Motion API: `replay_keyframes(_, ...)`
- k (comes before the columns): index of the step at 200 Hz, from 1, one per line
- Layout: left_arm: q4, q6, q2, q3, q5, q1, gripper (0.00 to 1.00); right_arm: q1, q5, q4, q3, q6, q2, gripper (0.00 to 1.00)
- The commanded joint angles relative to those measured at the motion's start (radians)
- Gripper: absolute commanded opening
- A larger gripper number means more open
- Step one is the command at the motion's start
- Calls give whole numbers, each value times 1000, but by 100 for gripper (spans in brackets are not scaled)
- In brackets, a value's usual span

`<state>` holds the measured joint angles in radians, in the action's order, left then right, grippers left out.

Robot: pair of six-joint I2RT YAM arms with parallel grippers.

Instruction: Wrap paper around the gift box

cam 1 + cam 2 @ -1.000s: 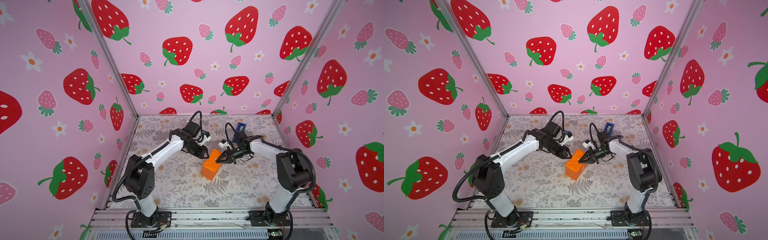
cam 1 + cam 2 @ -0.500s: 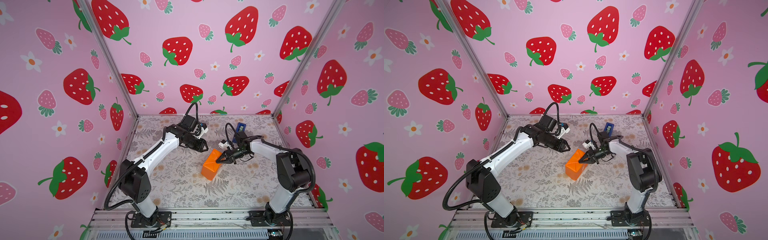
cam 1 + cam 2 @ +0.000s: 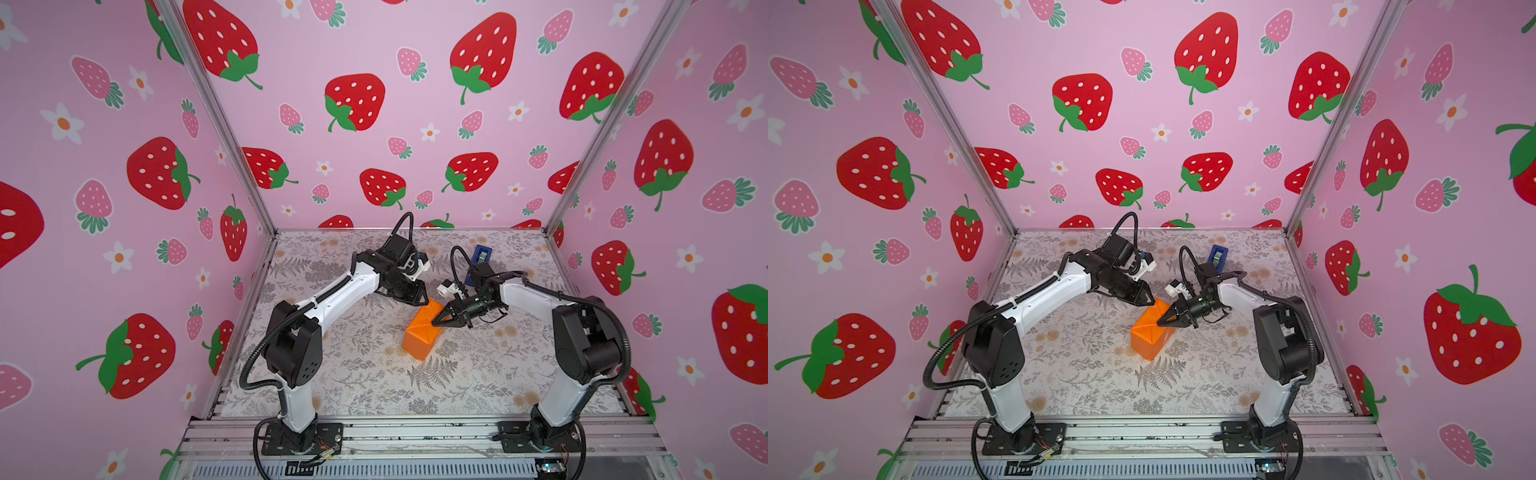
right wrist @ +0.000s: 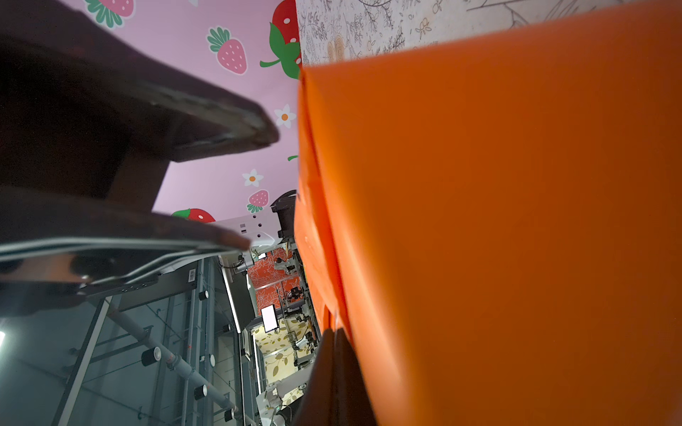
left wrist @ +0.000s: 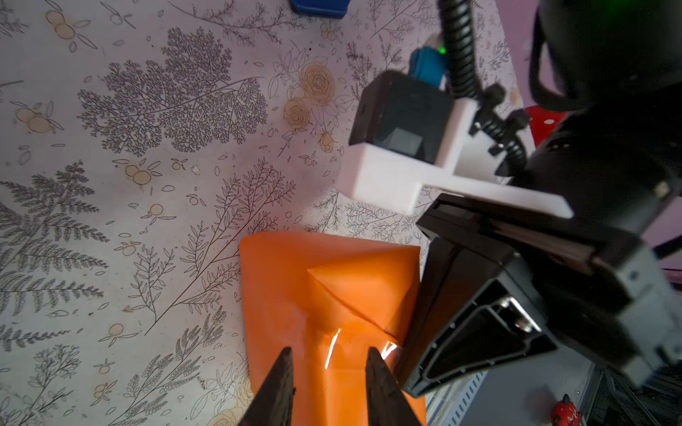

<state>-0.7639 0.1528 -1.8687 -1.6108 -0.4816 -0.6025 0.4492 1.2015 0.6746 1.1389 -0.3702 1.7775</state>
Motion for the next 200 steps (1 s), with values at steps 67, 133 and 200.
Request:
replay_keyframes(67,38,10,-50,27,-57,-8,27,-3,-150,33,-24,-11,37,0)
replay_keyframes(133,49,18,-58,119,-44,-6,28,-3,-97,-3,-13,-95,-56,12)
replay_keyframes(200,58,15,-47,147,-41,-6,27,-8,-225,95,4,-107,-168,22)
